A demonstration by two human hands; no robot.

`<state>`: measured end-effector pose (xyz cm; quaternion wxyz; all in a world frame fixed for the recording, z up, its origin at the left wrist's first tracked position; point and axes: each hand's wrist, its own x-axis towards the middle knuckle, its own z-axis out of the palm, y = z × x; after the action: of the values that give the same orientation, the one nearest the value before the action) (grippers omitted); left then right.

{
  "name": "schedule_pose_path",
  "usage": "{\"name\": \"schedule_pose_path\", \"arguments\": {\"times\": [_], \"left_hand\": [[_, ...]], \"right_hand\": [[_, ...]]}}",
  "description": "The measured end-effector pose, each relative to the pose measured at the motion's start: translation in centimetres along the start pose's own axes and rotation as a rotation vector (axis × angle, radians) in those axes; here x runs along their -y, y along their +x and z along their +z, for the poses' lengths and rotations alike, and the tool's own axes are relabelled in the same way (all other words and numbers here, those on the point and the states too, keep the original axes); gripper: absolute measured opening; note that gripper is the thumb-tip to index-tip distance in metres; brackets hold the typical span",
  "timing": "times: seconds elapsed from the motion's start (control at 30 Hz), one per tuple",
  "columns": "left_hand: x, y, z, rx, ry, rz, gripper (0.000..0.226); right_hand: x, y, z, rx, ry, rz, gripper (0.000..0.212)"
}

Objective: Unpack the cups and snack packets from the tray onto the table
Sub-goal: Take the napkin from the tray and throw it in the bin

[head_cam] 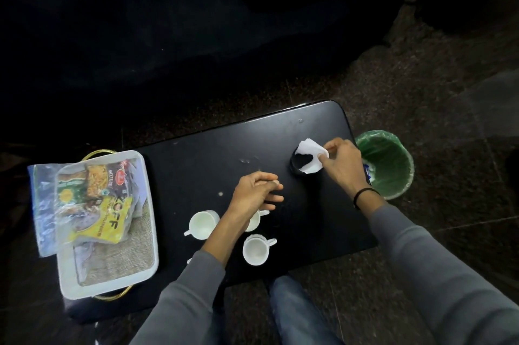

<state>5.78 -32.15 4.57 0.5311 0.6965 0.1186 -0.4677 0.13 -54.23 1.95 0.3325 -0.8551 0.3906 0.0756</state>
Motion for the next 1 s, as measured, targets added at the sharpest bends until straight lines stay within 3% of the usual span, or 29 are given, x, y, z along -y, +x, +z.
{"name": "schedule_pose_path", "arguments": {"times": [0.27,0.5,1.0], "left_hand": [[-1.1,-2.7,0.0,-0.006,0.025,0.027,0.017],[-1.5,-5.7,-2.9,-0.056,-0.018,0.081,0.016],[5.8,-9.3,-17.7,-0.271,-0.249,0.074,0.012]], "right_hand": [[1.0,-3.3,-2.2,-0.075,0.093,-0.023,0.021],[5.5,-7.3,-1.6,-0.079,0.106,-0.166,0.022],[20.1,-15.4,11.6,0.34,-0.023,-0.451,0.013]]}}
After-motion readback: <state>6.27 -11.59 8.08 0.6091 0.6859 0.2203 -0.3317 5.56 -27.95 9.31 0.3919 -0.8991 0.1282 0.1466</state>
